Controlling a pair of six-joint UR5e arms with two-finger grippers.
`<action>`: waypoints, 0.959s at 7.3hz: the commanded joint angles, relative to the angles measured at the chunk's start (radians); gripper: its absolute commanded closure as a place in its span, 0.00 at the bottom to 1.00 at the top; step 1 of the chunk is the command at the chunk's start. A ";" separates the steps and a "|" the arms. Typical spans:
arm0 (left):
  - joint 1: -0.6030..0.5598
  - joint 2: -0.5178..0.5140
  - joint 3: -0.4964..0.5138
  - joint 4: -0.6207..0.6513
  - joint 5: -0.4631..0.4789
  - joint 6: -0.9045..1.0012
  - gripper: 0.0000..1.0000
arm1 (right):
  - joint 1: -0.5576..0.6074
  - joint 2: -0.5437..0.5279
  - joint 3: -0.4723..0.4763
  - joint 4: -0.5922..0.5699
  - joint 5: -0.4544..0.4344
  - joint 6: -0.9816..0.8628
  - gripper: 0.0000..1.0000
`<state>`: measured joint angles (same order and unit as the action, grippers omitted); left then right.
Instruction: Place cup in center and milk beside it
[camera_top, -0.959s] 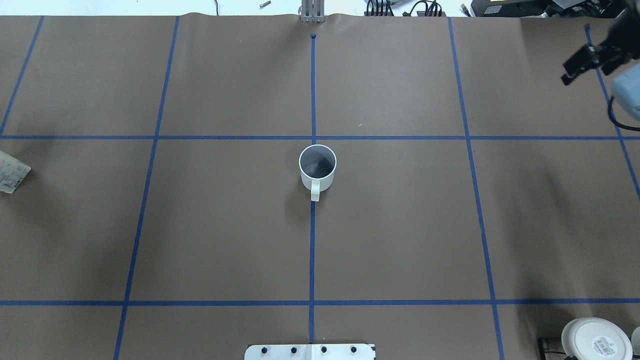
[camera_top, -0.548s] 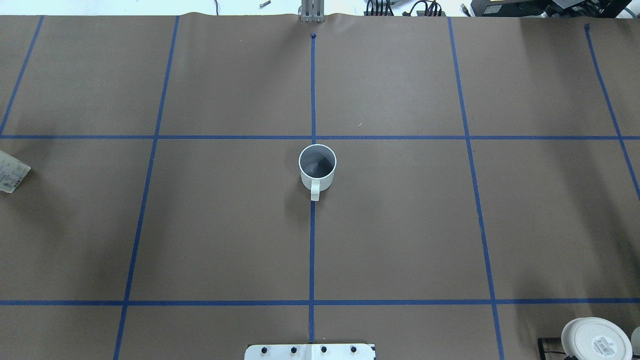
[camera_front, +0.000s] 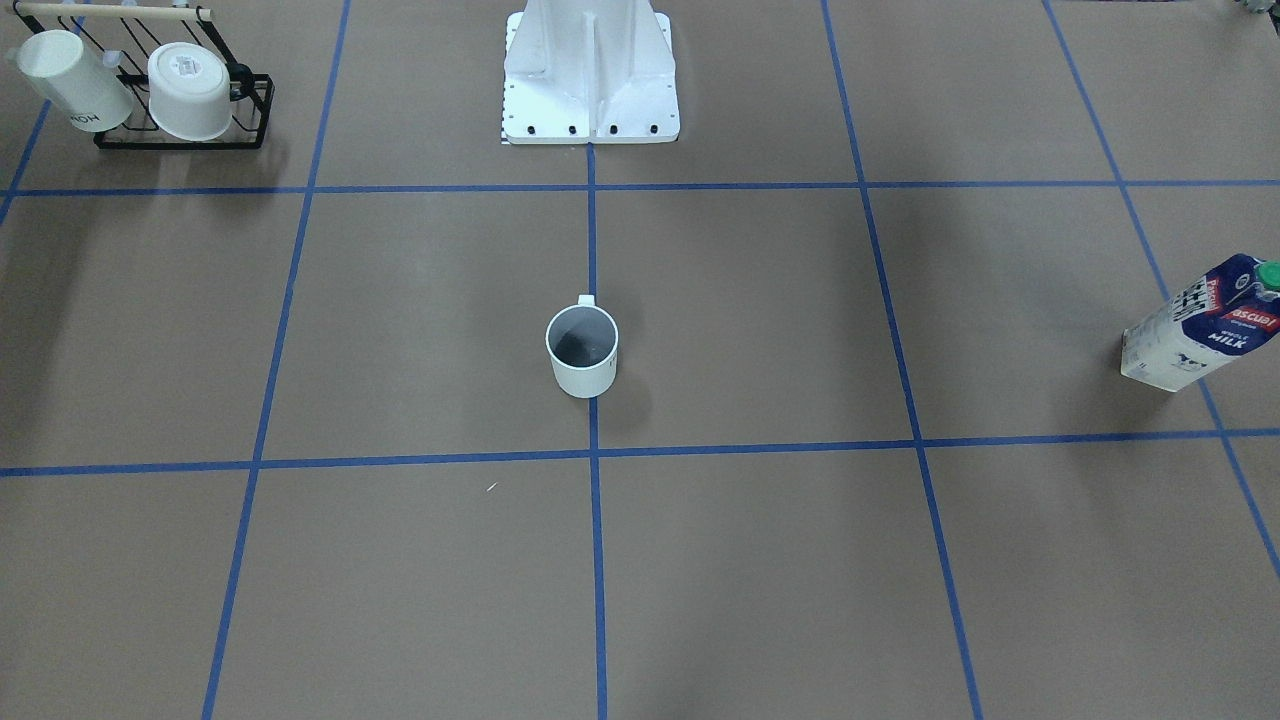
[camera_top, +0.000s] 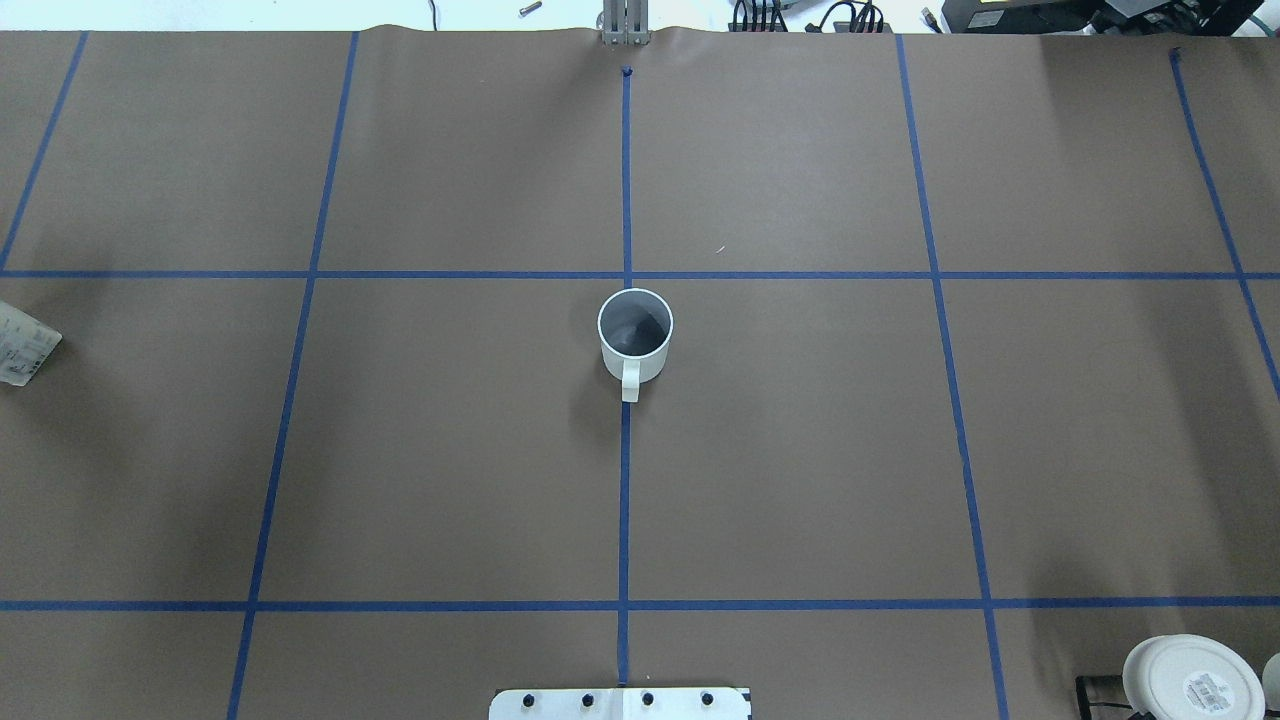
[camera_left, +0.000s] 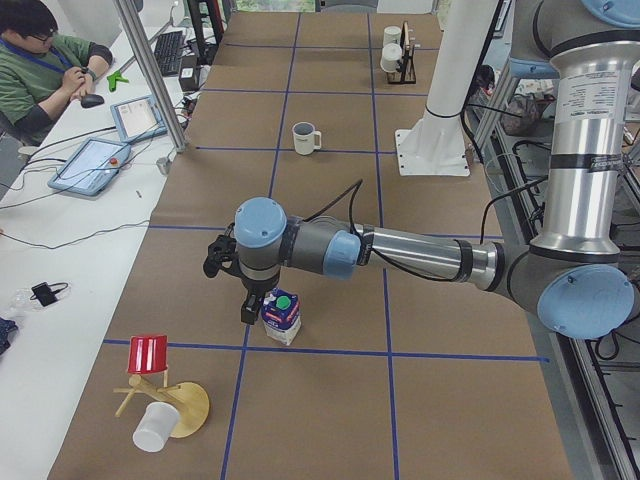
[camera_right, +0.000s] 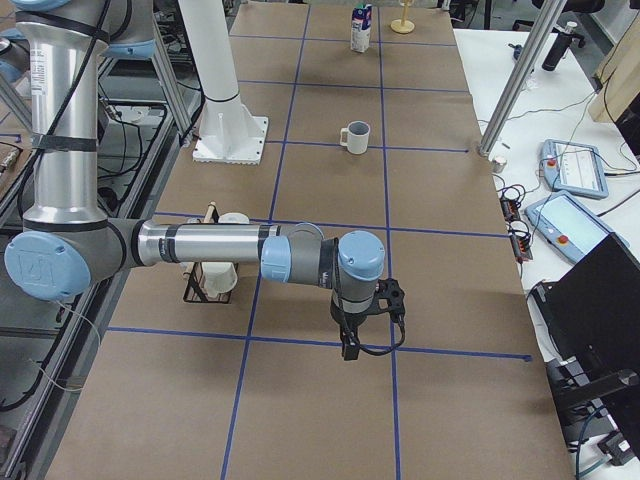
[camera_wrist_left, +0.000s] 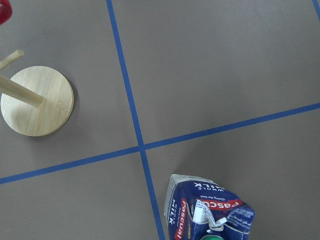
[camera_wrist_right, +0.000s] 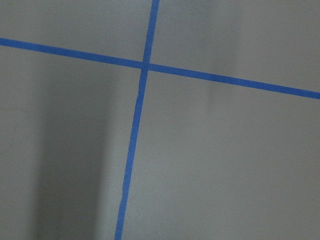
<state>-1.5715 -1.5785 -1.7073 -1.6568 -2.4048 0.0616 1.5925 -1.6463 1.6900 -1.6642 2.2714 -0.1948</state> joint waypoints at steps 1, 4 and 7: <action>0.044 0.003 0.015 -0.047 0.025 -0.005 0.01 | 0.001 -0.004 0.000 0.000 0.013 0.000 0.00; 0.102 -0.003 0.023 -0.079 0.026 -0.005 0.02 | 0.001 -0.004 -0.006 0.001 0.013 0.000 0.00; 0.111 -0.002 0.020 -0.280 0.027 0.047 0.03 | 0.001 -0.003 -0.007 0.001 0.011 0.000 0.00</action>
<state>-1.4626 -1.5811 -1.6863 -1.8592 -2.3783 0.0768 1.5938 -1.6498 1.6840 -1.6629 2.2831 -0.1948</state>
